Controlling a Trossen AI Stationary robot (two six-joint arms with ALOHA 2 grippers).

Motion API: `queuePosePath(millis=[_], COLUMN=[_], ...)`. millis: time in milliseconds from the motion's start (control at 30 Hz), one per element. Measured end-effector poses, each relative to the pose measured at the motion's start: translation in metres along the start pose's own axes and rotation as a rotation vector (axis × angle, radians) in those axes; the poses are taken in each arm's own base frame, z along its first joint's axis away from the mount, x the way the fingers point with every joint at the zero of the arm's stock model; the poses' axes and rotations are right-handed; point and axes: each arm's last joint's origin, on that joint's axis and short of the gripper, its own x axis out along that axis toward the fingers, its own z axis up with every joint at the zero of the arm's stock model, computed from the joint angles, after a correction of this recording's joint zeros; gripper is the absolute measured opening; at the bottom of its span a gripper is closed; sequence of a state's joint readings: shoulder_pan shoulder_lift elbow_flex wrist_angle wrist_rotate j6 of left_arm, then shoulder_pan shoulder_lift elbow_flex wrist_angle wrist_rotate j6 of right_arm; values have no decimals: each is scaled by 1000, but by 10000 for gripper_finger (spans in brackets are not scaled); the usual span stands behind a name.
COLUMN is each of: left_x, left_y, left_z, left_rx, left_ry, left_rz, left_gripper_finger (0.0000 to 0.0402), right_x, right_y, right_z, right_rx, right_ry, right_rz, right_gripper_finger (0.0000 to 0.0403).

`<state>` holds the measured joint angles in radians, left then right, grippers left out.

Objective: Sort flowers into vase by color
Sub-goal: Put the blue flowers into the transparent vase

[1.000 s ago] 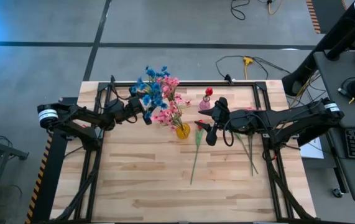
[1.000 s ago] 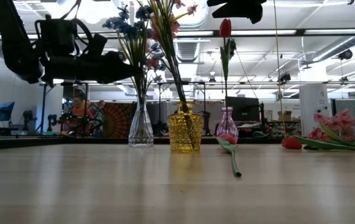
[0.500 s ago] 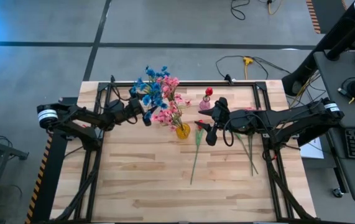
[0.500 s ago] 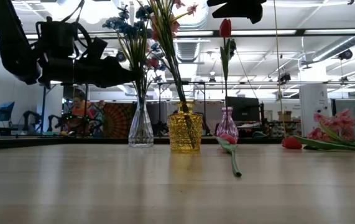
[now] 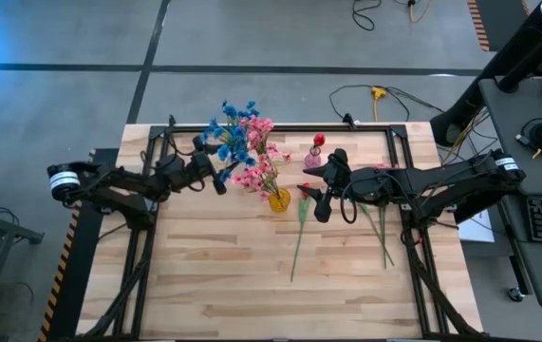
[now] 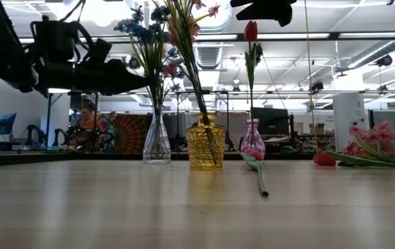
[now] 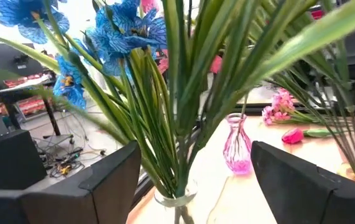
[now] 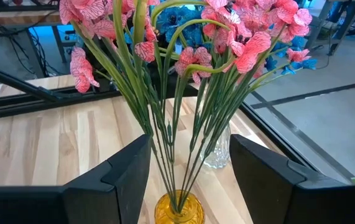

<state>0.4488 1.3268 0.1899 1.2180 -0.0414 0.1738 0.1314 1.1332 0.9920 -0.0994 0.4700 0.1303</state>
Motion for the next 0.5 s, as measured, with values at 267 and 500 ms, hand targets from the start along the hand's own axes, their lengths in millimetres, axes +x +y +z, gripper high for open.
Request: queuePosePath(millis=[267, 500], left_x=[-5, 5], left_y=[-9, -10], left_z=[8, 12], left_rx=[-18, -21], left_ry=[-53, -63], left_rz=[-96, -88], left_gripper_finger=[275, 240], right_x=[0, 0], right_y=[0, 0], right_z=[0, 0], right_rx=[-1, 0], right_ry=[0, 0], right_rz=[0, 0], right_gripper_finger=[212, 212])
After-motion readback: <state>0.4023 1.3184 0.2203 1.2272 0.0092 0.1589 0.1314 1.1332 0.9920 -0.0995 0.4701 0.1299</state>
